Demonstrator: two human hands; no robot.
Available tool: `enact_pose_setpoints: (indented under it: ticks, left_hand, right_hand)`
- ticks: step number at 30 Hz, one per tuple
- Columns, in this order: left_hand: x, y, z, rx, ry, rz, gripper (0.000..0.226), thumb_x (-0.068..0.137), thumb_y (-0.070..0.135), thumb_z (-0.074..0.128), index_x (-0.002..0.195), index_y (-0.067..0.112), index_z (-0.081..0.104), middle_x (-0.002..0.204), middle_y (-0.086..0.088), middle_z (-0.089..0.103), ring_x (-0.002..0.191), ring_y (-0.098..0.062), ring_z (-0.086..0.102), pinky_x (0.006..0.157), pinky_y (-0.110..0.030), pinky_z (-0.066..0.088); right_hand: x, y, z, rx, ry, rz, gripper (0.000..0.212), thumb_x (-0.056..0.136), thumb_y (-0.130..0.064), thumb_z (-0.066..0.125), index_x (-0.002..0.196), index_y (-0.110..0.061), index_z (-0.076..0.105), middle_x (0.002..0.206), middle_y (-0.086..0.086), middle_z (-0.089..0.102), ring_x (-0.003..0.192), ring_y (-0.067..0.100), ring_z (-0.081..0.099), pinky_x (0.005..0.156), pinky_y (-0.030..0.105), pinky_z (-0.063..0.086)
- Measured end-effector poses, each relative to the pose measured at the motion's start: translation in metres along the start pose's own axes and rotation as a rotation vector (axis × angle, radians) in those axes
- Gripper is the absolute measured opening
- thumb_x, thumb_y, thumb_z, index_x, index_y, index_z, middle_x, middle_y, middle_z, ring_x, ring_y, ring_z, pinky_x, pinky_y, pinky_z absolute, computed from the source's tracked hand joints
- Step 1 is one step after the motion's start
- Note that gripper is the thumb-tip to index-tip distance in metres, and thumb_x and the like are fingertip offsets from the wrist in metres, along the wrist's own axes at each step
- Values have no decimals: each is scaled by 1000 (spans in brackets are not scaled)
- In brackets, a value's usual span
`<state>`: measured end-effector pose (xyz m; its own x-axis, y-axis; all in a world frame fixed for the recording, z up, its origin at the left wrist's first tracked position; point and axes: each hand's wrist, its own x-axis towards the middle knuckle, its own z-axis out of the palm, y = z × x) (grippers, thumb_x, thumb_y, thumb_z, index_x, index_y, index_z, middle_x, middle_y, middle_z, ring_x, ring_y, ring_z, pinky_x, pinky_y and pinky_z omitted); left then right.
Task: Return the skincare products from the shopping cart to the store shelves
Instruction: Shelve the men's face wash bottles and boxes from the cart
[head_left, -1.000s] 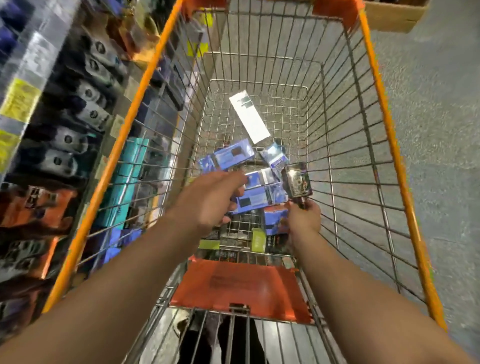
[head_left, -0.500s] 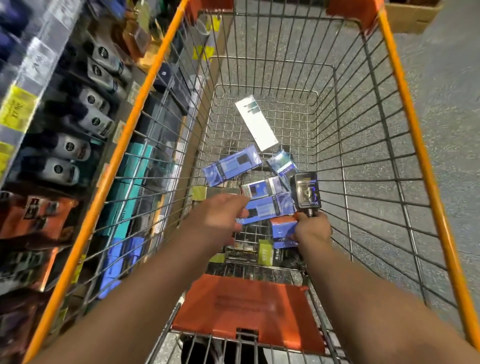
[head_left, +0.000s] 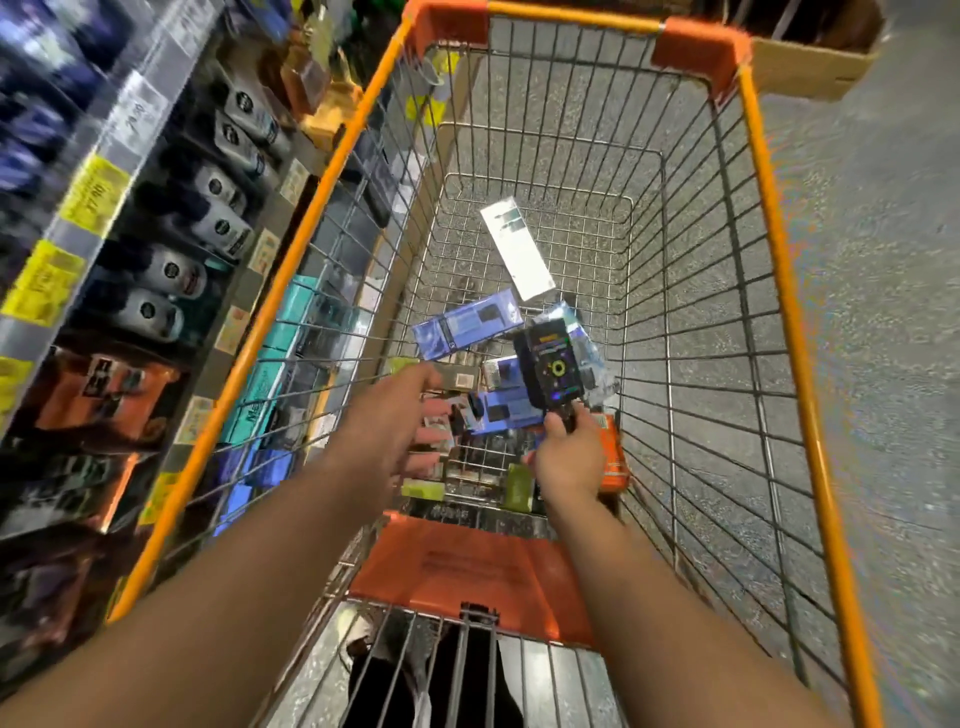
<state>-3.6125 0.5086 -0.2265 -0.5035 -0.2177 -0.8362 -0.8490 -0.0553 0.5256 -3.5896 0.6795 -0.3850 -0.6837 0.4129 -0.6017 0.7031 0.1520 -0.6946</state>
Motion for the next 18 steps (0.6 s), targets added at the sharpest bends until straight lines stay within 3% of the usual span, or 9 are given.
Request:
enact_pose_setpoints:
  ticks: [3,6,10,14,18]
  left_hand:
    - [-12,6,-13,-96,13,16,31,103,51,48,113,27,65,110,0,67,93,-20,65,74,-38,55]
    - [-30,18,-20,-185,12,51,37,102,57,48,121,28,62,113,0,65,103,-23,64,78,-41,60]
    - [-61,36,-28,-280,-48,201,43,99,53,56,134,28,59,115,1,68,94,-15,67,78,-44,63]
    - [-93,49,-45,-339,-40,382,16,99,39,63,113,32,66,107,4,74,98,-18,73,65,-38,62]
    - [-126,62,-66,-265,-7,552,8,99,28,66,105,33,66,97,9,75,90,-14,71,57,-28,57]
  right_hand:
    - [-27,-24,-1,-12,-118,-130,36,106,-8,50,141,-17,51,110,5,71,60,19,68,50,27,50]
    - [-50,-55,-6,-23,-183,-290,36,107,-16,49,144,-20,49,100,8,69,63,15,67,52,24,49]
    - [-78,-101,-24,-119,-312,-509,42,106,-14,49,147,-22,48,110,1,65,76,19,69,66,25,51]
    - [-107,-151,-49,-265,-442,-738,42,103,-18,52,143,-29,52,101,-7,66,83,21,65,76,32,51]
    - [-132,-195,-68,-356,-447,-869,41,103,-12,56,143,-25,52,90,-10,66,79,17,65,68,18,43]
